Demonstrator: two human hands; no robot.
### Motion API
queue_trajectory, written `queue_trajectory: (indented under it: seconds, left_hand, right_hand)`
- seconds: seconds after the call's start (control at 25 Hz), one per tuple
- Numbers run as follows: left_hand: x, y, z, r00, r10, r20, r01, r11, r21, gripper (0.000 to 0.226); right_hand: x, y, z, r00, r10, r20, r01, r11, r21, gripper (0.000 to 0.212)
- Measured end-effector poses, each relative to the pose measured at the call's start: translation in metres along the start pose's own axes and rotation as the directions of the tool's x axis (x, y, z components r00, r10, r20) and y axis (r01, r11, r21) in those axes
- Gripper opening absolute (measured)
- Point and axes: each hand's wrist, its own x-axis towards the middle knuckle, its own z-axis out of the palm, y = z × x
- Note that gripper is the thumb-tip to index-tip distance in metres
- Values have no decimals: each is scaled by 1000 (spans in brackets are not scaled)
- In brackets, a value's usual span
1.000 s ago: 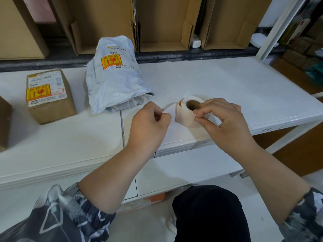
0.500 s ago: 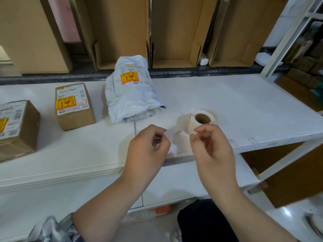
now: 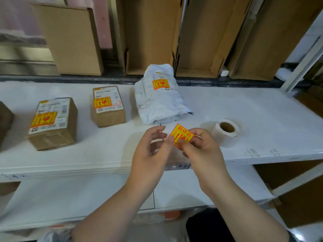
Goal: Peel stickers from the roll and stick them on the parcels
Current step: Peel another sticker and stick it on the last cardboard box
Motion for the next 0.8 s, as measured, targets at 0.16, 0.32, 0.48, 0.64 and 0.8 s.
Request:
queue_trajectory:
  seconds: [0.16,0.32,0.48,0.64,0.8]
  left_hand:
    - [16,23,-42,996,-47,-73,48,999,22,8]
    - [13,36,-98,984,83,-159,-73,995,65,13]
    - [1,49,-159,936,176,-306,-132,978,160,7]
    - [-6,63,-218,870,247,-426,-140,953,268,7]
    - [-4,84,-275,816,292,-498,-90,916,390,12]
  right_hand:
    - [-3,-16,34,986,-29,163,44,995,-93,19]
    - [-5,-25,80,957,-87,277,111,991,-69,8]
    - [-19,-33,145,910,-85,406,97,995,-9,11]
    - [-32,-45,207,853,-124,506,140,990,6,13]
    - [-40,-67,269,793,-178,582,240,970,-30,15]
